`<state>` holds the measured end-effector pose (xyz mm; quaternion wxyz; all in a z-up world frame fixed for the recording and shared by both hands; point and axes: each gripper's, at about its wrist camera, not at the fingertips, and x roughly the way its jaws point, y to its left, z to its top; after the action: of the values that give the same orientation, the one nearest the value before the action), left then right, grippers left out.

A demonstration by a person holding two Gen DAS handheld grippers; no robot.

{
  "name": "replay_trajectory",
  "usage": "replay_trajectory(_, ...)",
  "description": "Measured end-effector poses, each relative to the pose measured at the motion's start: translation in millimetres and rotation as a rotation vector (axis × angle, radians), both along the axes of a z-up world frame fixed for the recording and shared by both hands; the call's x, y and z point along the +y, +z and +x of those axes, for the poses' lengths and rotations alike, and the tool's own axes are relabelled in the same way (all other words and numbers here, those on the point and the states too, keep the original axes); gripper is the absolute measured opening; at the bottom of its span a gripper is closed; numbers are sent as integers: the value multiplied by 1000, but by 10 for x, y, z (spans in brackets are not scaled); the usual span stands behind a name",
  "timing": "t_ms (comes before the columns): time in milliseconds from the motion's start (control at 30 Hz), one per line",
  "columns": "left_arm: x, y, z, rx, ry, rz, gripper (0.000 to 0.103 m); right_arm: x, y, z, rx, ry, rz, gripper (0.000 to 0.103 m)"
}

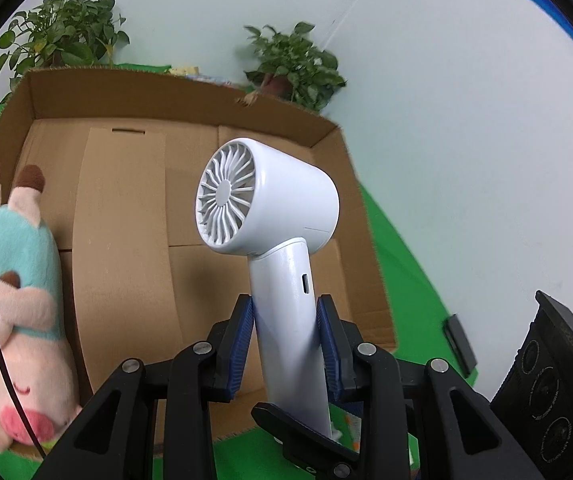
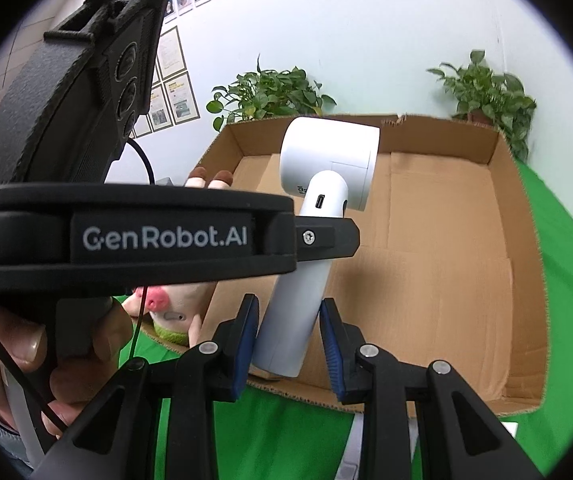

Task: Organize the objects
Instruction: 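Lower the hair dryer into the open box beside the brown box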

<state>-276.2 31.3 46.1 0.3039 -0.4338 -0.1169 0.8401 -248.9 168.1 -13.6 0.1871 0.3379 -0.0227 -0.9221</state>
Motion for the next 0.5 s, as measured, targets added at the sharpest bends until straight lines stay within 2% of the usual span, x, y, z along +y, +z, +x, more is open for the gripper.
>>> replay_trajectory(233,150,-399,-329,-84,8,-85,29,97,-346,-278,-102,1,-55,30)
replay_trajectory(500,211,-802,-471,-157,24,-181,30,141,-752,-393,-212,6,-102,27)
